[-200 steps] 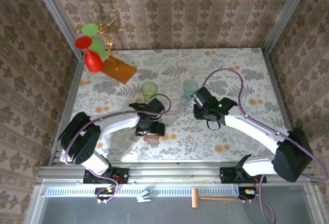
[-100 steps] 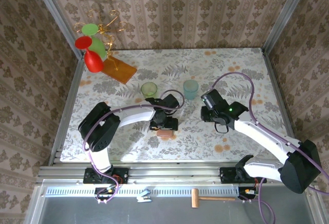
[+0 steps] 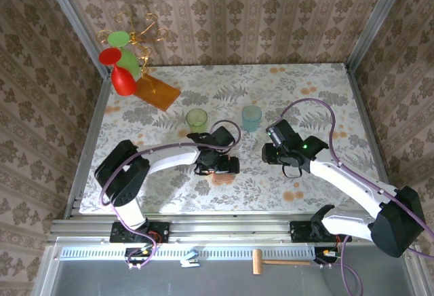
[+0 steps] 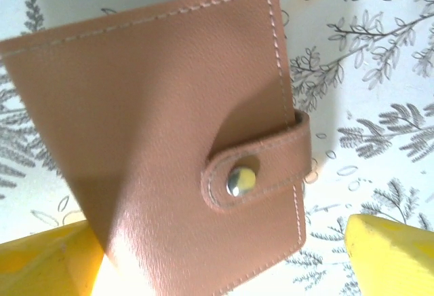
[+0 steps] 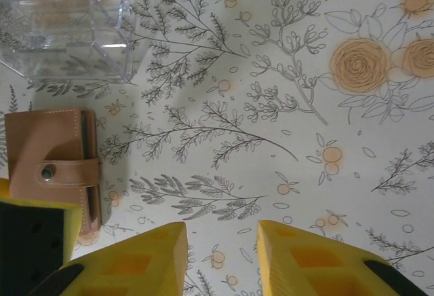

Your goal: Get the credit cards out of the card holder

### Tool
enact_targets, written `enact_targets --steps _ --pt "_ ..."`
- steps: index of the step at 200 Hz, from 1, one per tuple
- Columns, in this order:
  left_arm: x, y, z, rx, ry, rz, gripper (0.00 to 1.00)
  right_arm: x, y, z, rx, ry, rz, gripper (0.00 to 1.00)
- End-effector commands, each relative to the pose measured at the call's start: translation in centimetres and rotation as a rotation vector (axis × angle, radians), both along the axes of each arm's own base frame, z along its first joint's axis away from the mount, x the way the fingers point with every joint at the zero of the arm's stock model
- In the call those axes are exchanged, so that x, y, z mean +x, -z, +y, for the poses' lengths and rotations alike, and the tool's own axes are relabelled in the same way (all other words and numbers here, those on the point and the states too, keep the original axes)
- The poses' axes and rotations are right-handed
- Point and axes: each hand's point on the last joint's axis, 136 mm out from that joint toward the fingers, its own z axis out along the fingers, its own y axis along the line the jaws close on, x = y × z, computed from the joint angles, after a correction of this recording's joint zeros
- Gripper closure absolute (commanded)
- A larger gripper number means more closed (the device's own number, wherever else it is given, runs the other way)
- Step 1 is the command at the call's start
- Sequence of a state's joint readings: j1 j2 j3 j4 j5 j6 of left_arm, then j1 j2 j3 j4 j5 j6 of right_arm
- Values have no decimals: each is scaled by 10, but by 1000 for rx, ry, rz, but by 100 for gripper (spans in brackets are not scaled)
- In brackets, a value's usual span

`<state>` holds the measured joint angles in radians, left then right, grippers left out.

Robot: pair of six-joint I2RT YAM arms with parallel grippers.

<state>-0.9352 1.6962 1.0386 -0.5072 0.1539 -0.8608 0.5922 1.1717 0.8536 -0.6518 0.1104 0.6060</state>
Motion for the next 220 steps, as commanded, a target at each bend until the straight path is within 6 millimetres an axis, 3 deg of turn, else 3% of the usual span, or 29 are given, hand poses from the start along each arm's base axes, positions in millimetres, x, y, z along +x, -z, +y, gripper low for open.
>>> enact_targets --steps 1,48,84,129,173,220 --pt "-1 -13 1 -68 -25 -10 8 -2 2 16 53 -25 25 65" --pt "15 -28 17 -184 -90 -45 11 6 0 44 52 -179 11 59" --pt "29 -30 28 -301 -140 -36 23 9 0 83 90 -481 -64 57" --pt "42 -33 40 -441 -218 -26 38 -4 27 110 -14 -919 -68 53" --pt "41 -30 60 -459 -265 -35 38 -22 46 139 -116 -1332 -135 52" --pt "35 -31 77 -446 -279 -42 38 -9 54 151 -191 -1517 -175 53"
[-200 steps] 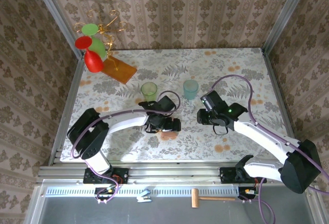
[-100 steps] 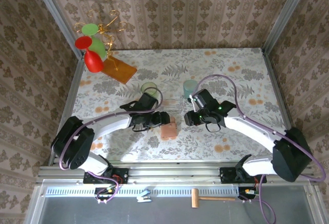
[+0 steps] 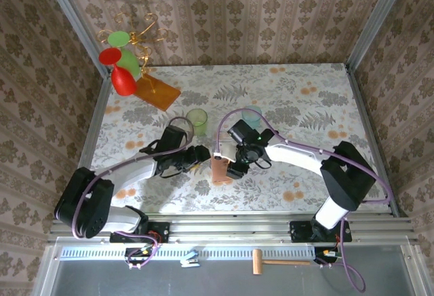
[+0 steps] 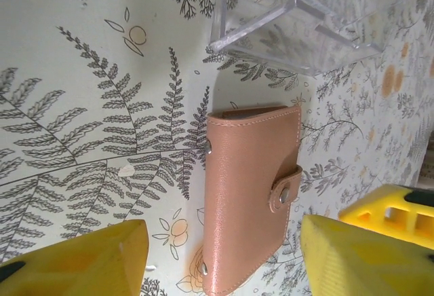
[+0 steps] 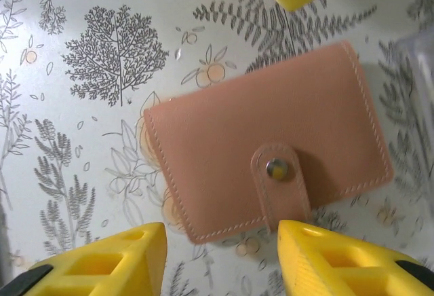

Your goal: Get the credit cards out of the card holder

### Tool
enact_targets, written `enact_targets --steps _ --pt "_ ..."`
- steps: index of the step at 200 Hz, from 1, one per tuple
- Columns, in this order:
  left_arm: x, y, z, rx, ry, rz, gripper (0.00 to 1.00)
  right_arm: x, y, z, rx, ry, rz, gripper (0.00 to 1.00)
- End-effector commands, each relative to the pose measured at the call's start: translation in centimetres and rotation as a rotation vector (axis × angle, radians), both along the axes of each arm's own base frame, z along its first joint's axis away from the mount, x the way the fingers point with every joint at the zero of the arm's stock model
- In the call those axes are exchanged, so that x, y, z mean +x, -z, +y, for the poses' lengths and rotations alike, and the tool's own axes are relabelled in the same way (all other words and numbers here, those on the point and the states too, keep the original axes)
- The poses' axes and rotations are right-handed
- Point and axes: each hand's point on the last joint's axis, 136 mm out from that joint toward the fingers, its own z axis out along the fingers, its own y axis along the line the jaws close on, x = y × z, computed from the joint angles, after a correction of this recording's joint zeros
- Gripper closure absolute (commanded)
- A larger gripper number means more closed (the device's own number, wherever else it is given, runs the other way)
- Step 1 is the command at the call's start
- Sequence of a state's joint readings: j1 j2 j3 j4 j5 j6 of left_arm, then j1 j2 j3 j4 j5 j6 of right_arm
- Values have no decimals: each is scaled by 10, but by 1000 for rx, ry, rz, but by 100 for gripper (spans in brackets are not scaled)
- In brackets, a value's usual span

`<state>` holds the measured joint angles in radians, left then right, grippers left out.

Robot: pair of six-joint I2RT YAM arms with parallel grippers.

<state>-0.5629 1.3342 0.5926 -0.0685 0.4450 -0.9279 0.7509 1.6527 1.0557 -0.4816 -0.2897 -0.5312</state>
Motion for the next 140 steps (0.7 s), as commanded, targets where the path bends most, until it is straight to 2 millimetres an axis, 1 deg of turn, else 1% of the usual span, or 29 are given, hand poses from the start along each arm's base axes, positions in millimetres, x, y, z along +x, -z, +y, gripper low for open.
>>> enact_targets --steps 1,5,23,57,73,89,118,140 --pt "-6 -2 7 -7 5 4 38 3 -1 7 -21 -191 -58 53" --pt "-6 -2 8 -6 3 2 38 0 3 4 -42 -211 -44 53" --pt "-6 -1 13 -8 -10 2 38 2 9 2 -90 -276 -43 53" --pt "-5 -2 18 -18 -29 -5 38 11 15 7 -106 -338 -61 54" --pt "-5 -1 20 -20 -33 -4 38 15 19 8 -124 -347 -62 54" --pt "-4 0 19 -26 -32 -3 38 18 25 3 -159 -352 -71 52" --pt "-4 2 18 -33 -30 -2 38 23 26 2 -179 -361 -93 50" --pt "-3 5 18 -34 -35 -1 38 23 29 1 -191 -364 -81 50"
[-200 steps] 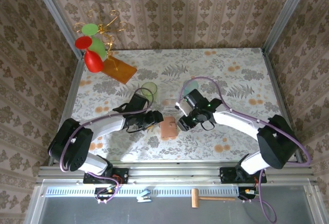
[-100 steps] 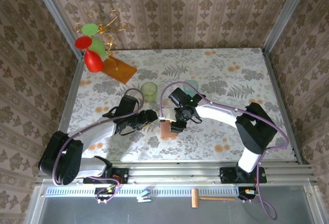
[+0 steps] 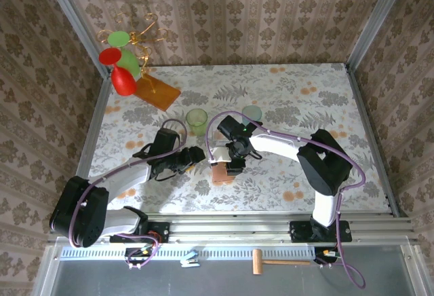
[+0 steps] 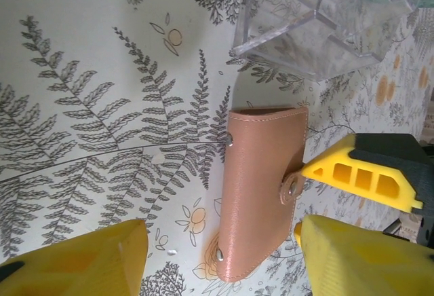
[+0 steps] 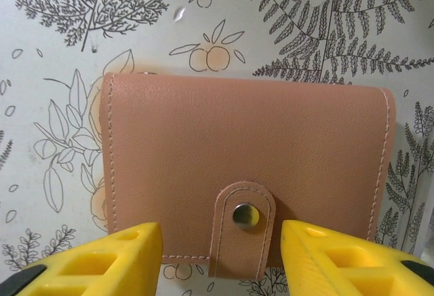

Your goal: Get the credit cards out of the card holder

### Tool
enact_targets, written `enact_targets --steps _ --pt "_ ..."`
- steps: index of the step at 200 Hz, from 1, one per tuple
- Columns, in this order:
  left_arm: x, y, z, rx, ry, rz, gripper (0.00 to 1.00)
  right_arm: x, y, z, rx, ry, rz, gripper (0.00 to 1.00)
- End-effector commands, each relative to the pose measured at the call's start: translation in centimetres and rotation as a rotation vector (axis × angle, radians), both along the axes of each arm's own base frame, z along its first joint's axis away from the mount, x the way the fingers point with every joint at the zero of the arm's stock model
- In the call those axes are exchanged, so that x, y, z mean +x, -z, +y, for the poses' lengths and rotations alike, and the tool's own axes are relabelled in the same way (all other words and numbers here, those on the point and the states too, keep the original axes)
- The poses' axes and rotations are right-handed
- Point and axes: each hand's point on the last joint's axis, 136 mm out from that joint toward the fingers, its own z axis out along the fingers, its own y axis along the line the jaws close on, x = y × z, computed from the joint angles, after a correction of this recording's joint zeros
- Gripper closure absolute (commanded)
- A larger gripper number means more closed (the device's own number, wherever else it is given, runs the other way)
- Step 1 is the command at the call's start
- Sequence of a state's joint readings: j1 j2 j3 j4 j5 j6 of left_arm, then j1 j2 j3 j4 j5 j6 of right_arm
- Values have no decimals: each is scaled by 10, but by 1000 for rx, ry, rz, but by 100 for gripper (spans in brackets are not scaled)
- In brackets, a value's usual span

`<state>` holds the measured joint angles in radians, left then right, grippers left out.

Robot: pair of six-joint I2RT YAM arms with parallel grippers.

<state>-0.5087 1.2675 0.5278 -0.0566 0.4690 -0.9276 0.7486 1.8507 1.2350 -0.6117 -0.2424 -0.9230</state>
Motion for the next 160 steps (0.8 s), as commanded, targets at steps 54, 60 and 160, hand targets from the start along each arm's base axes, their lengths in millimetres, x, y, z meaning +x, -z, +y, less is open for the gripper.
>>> enact_targets --steps 54,60,160 --pt "0 4 0 -15 4 -3 37 8 2 1 -36 -23 1 50" --pt "-1 4 0 -15 5 -4 37 8 3 2 -35 -23 4 50" --pt "-3 5 3 -5 4 -3 37 0 24 1 -56 14 48 54"
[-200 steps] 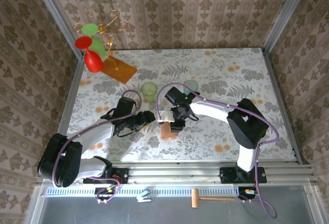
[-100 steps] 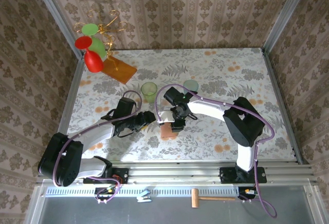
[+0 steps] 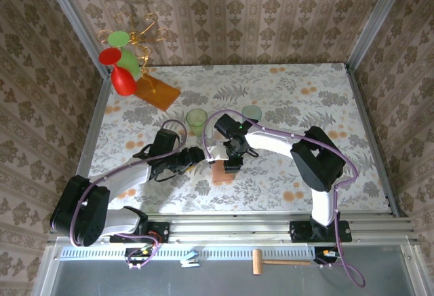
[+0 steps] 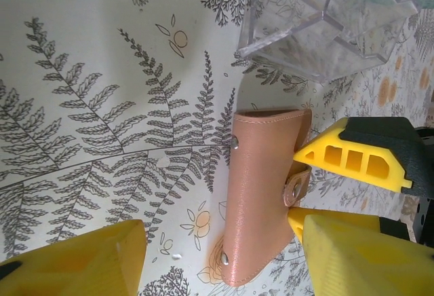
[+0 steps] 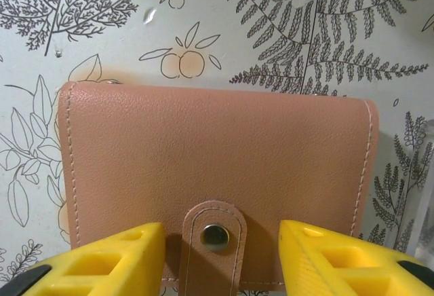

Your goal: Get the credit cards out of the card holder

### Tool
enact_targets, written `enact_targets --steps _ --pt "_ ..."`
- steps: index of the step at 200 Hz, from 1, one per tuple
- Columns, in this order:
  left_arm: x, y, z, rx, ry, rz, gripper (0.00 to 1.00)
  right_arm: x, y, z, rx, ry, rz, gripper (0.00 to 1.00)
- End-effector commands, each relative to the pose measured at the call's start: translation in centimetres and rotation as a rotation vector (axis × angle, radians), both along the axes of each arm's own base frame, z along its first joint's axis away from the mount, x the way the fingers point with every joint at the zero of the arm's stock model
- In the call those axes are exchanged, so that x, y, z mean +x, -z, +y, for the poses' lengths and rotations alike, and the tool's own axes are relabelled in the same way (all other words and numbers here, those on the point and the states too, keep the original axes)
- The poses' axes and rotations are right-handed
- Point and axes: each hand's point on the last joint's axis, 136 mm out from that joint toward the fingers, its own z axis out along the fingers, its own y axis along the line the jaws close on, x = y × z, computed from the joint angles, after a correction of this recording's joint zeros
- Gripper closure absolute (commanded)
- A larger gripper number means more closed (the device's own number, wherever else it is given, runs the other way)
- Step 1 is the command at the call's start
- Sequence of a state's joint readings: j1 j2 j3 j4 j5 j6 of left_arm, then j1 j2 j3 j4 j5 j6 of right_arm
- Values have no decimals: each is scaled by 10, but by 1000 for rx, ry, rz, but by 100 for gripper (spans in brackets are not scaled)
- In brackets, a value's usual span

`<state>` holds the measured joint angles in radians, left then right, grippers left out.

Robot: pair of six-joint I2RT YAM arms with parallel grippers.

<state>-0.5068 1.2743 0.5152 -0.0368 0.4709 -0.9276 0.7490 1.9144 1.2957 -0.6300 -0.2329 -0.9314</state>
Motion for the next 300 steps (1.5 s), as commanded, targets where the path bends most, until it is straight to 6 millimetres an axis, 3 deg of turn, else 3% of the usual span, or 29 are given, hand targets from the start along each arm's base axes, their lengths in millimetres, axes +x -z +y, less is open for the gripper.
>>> enact_targets --steps 1,162,244,300 --pt "-3 2 2 -3 4 -4 37 -9 16 -6 -35 21 41 54" --pt "-1 -1 1 -9 5 -8 36 -25 24 -2 -54 50 28 87" --pt "4 -13 -10 -52 15 -20 36 -28 -11 32 162 118 8 90" --pt "5 -11 -16 -63 27 -10 36 -32 -22 35 268 173 3 89"
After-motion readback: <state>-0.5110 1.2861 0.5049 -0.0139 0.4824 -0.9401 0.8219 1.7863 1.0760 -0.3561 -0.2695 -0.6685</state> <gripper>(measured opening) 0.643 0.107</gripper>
